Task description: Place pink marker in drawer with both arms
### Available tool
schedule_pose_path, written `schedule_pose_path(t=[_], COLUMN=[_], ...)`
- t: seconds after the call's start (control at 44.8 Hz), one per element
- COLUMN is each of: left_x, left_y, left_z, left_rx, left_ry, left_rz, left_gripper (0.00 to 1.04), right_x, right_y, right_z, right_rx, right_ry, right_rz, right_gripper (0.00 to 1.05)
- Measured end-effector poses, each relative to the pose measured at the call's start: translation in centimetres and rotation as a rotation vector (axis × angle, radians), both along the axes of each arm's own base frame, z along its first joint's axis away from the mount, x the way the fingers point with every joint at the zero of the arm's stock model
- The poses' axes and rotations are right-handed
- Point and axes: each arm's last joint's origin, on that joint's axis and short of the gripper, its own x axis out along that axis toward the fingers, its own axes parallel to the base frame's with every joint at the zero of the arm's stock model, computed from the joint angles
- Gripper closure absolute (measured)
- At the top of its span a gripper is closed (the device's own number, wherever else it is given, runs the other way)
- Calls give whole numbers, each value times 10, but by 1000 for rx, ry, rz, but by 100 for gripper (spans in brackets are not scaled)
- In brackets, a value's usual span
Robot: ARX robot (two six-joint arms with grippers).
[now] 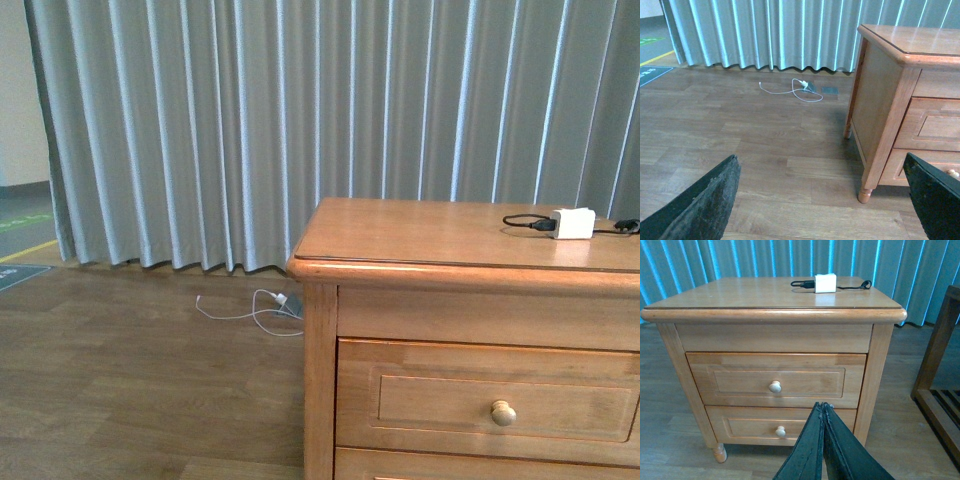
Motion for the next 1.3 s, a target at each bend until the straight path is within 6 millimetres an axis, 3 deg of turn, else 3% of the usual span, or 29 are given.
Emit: schedule_pose_path(t=[0.536,1.028,1.296], left_x=[0,0,0], left_y=[0,0,0], left_z=[0,0,0], left_rx=[0,0,0], left_ry=[0,0,0], left_rz=[0,0,0], left_gripper=[6,6,6], right_x=[-18,-18,-18], right_y=[0,0,0], right_z=[-3,-3,-3], right_rx=[0,-2,-2], right_ry=[6,5,5], right_rz=[0,0,0], right_gripper=[103,103,55])
